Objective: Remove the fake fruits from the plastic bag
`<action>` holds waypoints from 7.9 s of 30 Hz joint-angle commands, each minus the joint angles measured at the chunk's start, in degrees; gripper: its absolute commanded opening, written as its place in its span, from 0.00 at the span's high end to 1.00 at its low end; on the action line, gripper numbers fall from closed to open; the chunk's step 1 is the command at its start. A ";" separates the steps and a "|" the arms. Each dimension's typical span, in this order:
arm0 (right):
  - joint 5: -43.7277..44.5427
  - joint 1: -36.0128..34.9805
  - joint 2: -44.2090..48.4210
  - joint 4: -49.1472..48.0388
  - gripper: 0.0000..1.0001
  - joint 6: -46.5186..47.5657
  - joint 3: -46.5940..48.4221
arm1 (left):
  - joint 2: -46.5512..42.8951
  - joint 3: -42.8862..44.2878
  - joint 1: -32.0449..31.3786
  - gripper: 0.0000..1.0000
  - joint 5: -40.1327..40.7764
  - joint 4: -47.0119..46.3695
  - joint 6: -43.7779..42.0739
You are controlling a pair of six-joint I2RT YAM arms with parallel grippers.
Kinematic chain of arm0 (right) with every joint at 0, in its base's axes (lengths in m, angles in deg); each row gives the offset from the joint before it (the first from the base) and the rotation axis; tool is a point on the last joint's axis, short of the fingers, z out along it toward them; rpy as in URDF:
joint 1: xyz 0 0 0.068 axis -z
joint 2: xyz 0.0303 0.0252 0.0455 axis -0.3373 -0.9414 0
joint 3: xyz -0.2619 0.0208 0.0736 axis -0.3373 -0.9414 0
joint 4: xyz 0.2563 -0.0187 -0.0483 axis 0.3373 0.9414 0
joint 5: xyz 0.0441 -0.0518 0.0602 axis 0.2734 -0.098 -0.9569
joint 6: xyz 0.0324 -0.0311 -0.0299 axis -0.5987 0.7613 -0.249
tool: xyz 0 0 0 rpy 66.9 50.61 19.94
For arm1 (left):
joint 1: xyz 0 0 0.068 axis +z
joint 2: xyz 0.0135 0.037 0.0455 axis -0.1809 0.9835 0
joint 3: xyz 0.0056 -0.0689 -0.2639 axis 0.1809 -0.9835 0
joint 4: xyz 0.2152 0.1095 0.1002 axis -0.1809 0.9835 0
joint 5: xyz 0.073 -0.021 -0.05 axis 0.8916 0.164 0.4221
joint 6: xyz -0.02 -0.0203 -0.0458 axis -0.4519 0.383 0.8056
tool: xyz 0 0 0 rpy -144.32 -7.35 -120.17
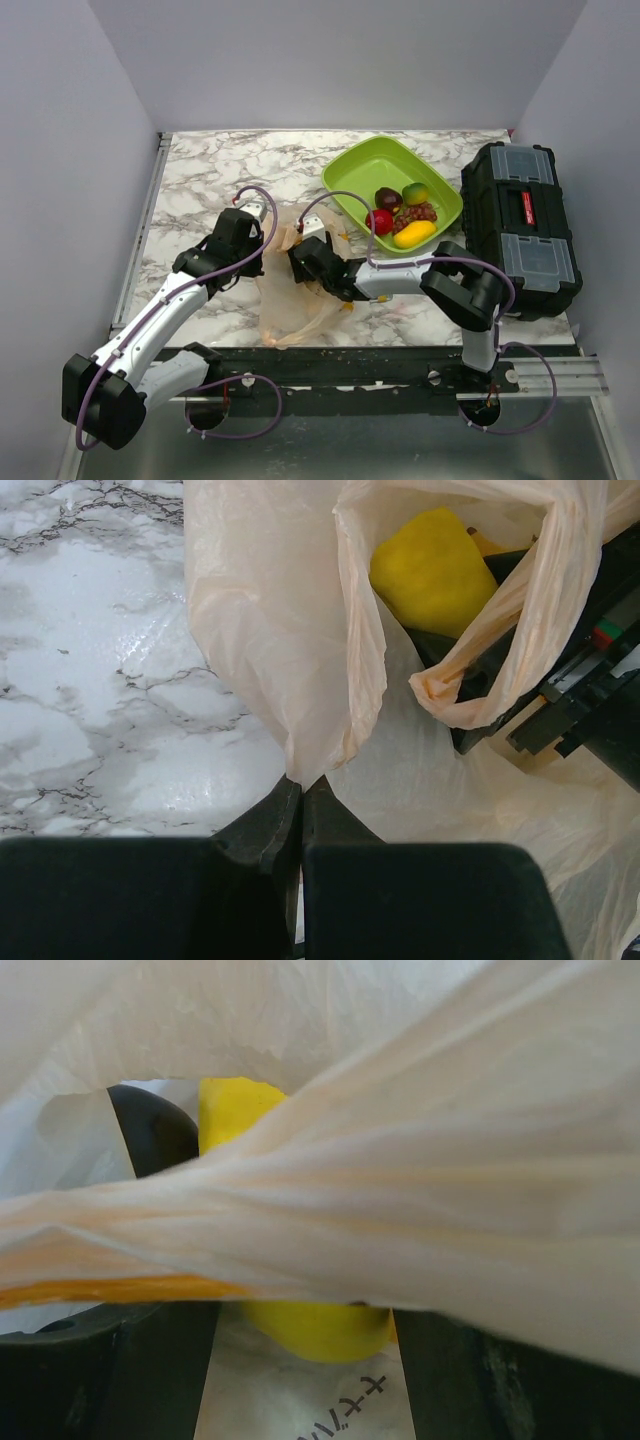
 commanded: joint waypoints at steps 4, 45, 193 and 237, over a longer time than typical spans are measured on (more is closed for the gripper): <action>1.23 -0.29 0.42 1.50 0.47 -0.36 1.08 | -0.05 0.23 0.36 1.00 -1.21 -0.44 0.28; -26.90 -0.49 22.85 -13.80 0.99 -3.05 -15.34 | -0.36 0.26 0.36 1.00 -1.82 -0.53 0.57; 5.85 -1.88 8.61 -20.57 0.67 -2.02 -10.18 | -2.05 -0.06 0.75 1.00 -2.19 -1.54 0.63; 13.25 -0.65 -7.28 -34.00 0.12 2.23 0.72 | -1.15 2.55 -0.57 1.00 -14.49 -3.05 5.24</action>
